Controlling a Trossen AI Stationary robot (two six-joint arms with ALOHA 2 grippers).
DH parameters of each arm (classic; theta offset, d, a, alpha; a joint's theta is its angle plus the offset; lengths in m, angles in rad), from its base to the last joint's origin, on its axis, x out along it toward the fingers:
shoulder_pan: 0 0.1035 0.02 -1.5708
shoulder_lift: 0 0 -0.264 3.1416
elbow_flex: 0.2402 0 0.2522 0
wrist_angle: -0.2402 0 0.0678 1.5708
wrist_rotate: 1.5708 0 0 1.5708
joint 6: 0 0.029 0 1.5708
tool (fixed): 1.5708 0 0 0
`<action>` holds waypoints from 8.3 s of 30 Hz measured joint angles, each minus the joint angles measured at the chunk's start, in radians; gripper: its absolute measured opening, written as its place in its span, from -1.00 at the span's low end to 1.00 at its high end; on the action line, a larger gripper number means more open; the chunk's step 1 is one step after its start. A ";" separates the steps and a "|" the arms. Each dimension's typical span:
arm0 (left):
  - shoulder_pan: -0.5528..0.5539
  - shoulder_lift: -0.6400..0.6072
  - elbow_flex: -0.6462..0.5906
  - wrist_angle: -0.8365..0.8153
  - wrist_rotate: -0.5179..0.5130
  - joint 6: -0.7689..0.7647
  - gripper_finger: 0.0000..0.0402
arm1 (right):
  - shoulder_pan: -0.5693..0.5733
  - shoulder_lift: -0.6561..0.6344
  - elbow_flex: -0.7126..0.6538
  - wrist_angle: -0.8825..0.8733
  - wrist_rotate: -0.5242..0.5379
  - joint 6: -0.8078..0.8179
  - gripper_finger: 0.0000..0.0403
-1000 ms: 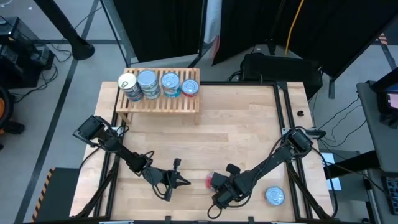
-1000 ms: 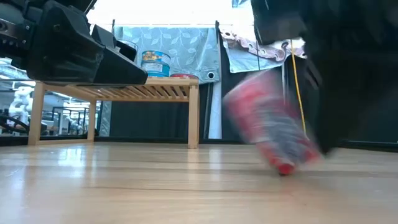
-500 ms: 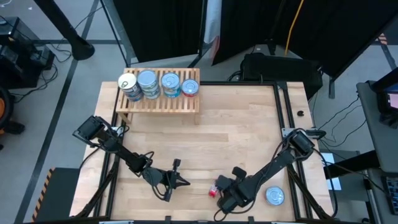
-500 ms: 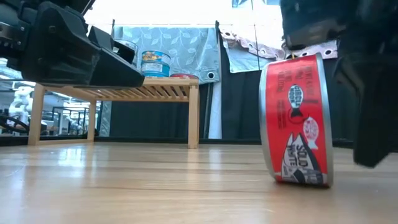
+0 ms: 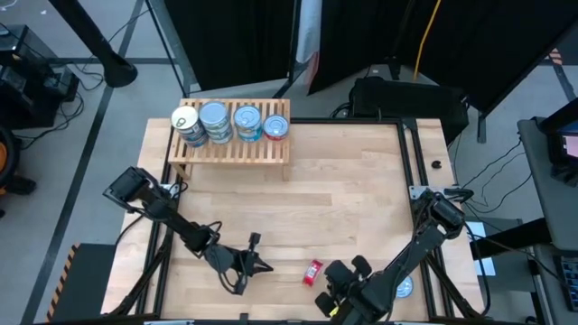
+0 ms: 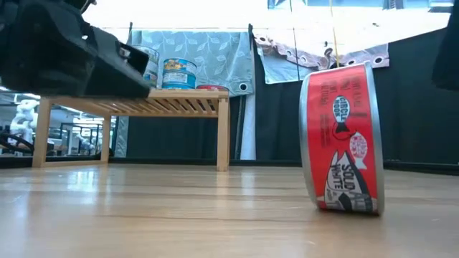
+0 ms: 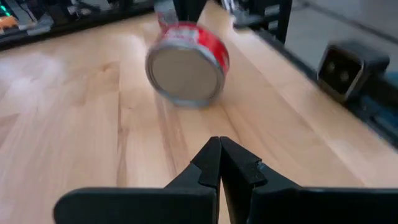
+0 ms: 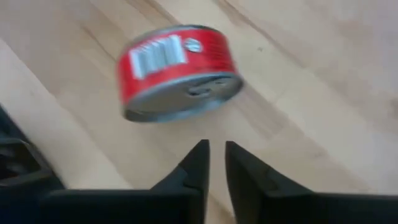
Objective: Stack canned seafood by type on shelf
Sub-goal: Stack the left red can on top of the other red can, then stack the red can on top of the other red can
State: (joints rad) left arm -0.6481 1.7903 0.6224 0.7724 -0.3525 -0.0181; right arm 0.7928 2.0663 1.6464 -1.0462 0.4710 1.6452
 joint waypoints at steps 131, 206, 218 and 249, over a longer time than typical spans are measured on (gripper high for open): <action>-0.099 -0.144 0.000 -0.215 -0.064 0.081 -0.95 | -0.443 0.088 0.712 -0.400 0.703 -1.094 -0.37; -0.101 -0.483 -0.001 -0.826 -0.306 -0.213 -0.95 | -0.983 0.178 0.707 0.154 0.157 -2.044 0.02; -0.101 -0.483 -0.001 -0.836 -0.285 -0.230 -0.95 | -0.976 0.171 0.707 0.146 0.105 -2.001 0.54; -0.166 -0.483 -0.040 -0.754 -0.286 -0.282 -0.95 | -1.130 0.030 0.623 -0.168 -0.114 -1.758 -0.69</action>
State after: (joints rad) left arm -0.8140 1.3075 0.5823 0.0185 -0.6380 -0.3004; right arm -0.3375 2.0962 2.2692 -1.2139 0.3569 -0.1128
